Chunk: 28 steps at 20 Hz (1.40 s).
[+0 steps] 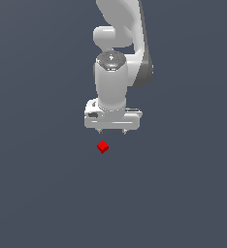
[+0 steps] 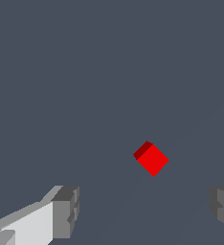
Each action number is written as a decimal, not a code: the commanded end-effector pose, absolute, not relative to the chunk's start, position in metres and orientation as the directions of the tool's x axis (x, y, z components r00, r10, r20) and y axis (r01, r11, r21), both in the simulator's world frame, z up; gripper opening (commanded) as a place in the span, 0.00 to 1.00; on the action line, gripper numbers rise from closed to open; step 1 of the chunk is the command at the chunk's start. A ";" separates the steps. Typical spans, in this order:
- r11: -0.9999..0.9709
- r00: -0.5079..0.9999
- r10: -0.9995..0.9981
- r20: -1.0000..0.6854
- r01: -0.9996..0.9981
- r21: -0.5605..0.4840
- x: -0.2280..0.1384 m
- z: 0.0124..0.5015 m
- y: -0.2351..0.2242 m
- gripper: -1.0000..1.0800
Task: Pick up the red cube and move it to a goal position.
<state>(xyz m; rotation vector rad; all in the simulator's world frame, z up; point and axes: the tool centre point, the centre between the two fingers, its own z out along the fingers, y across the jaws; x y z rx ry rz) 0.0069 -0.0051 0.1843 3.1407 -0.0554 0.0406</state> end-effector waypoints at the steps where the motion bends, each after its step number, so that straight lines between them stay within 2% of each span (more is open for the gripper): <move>1: -0.999 0.999 -0.035 0.026 -0.035 0.000 0.007 0.184 -0.005 0.96; 13: -0.998 0.998 0.056 0.023 0.056 0.000 0.003 0.165 -0.010 0.96; 28: -0.922 0.922 0.387 0.013 0.387 0.000 -0.009 0.094 -0.030 0.96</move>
